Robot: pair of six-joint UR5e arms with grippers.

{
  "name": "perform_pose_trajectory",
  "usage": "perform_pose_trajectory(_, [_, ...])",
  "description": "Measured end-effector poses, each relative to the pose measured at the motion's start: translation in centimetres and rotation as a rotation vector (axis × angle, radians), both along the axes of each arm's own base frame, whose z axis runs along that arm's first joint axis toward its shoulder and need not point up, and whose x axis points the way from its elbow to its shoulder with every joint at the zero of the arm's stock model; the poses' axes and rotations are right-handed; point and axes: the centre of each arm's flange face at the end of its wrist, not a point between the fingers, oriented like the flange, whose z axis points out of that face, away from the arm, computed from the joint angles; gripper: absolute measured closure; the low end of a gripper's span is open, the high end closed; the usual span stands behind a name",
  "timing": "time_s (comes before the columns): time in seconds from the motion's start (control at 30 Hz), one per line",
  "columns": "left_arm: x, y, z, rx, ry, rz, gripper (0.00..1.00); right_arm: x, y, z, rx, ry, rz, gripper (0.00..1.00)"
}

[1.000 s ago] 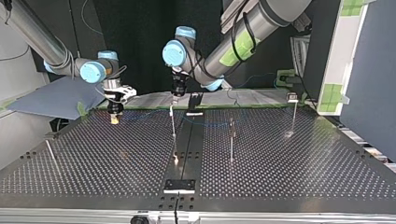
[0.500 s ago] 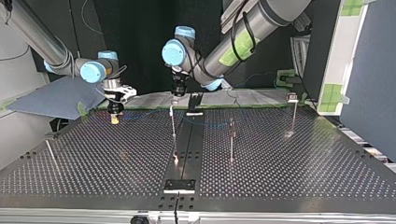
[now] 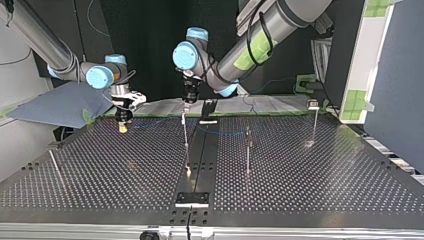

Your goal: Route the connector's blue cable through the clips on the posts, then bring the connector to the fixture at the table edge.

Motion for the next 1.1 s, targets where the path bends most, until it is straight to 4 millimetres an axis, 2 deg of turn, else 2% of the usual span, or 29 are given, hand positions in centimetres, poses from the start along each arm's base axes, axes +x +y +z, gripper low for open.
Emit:
perform_pose_trajectory(0.73, [-0.6, -0.5, 0.1, 0.005, -0.002, -0.009, 0.0, -0.1, -0.1, -0.2, -0.002, -0.001, 0.0, 1.0])
perform_pose_trajectory(0.87, [-1.7, -0.8, -0.1, 0.025, 0.014, -0.005, 0.0, -0.1, -0.1, -0.3, 0.001, 0.0, 0.0, 1.0])
perform_pose_trajectory(1.1, [-5.7, -1.6, -1.1, 0.093, 0.055, -0.006, 0.0, -0.1, -0.1, -0.4, 0.003, 0.0, 0.0, 1.0])
